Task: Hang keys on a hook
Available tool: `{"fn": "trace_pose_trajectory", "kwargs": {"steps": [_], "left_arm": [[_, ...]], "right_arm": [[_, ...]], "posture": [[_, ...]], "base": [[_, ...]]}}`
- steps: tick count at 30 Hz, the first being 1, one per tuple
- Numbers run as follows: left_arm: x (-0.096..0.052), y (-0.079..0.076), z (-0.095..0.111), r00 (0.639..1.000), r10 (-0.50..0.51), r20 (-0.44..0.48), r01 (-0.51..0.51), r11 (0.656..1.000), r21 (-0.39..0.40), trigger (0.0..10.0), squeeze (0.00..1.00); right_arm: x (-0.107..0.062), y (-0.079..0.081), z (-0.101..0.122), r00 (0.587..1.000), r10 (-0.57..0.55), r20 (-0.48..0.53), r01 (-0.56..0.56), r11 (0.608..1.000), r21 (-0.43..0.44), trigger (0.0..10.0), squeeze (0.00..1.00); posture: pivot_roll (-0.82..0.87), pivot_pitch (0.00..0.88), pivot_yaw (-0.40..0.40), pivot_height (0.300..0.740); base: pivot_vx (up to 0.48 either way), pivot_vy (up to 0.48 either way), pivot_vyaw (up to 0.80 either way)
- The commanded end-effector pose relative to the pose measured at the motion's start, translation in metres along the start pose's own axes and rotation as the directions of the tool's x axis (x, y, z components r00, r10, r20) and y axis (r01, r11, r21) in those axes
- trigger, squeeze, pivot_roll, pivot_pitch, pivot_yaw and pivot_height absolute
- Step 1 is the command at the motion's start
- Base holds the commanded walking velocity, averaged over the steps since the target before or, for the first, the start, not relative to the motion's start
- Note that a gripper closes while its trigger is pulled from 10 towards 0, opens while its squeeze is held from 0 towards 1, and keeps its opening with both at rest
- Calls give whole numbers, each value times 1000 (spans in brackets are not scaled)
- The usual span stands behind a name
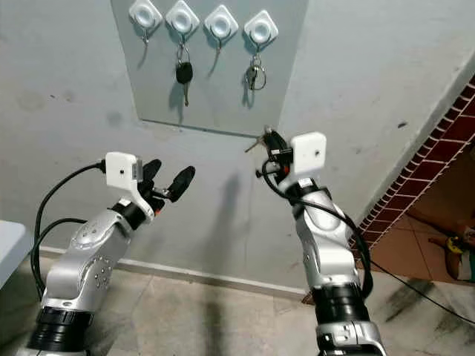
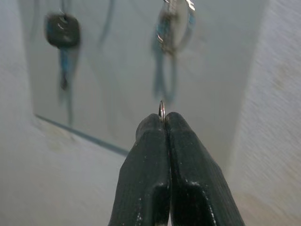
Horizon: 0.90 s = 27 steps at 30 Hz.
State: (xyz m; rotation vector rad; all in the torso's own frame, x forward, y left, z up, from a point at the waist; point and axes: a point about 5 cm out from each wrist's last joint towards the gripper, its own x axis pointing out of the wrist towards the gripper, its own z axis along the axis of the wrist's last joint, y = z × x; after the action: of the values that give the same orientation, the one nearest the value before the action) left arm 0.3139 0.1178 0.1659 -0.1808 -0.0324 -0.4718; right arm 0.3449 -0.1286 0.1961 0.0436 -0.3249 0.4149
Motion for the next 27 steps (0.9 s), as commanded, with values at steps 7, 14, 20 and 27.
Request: {"fn": "trace_pose_trajectory", "kwargs": {"steps": [7,14,20,27], "left_arm": [[0,-6,18,998,-52,42,51,998,31,10000,0],[3,-9,21,997,-64,51,62,998,33,10000,0],[7,-13,28,994,-87,66,84,995,51,10000,0],[9,-14,32,993,-94,76,89,994,57,10000,0]], "right_arm": [[13,10,19,988,108,110,-113,993,41,10000,0],[23,19,32,972,167,168,-182,980,82,10000,0],[34,26,42,958,192,213,-219,969,113,10000,0],[48,31,52,947,197,253,-243,956,163,10000,0]], "posture": [[45,132,-43,732],[43,126,-44,732],[39,125,-44,732],[41,123,-43,732]], "base": [[0,0,0],[0,0,0],[0,0,0],[0,0,0]]}}
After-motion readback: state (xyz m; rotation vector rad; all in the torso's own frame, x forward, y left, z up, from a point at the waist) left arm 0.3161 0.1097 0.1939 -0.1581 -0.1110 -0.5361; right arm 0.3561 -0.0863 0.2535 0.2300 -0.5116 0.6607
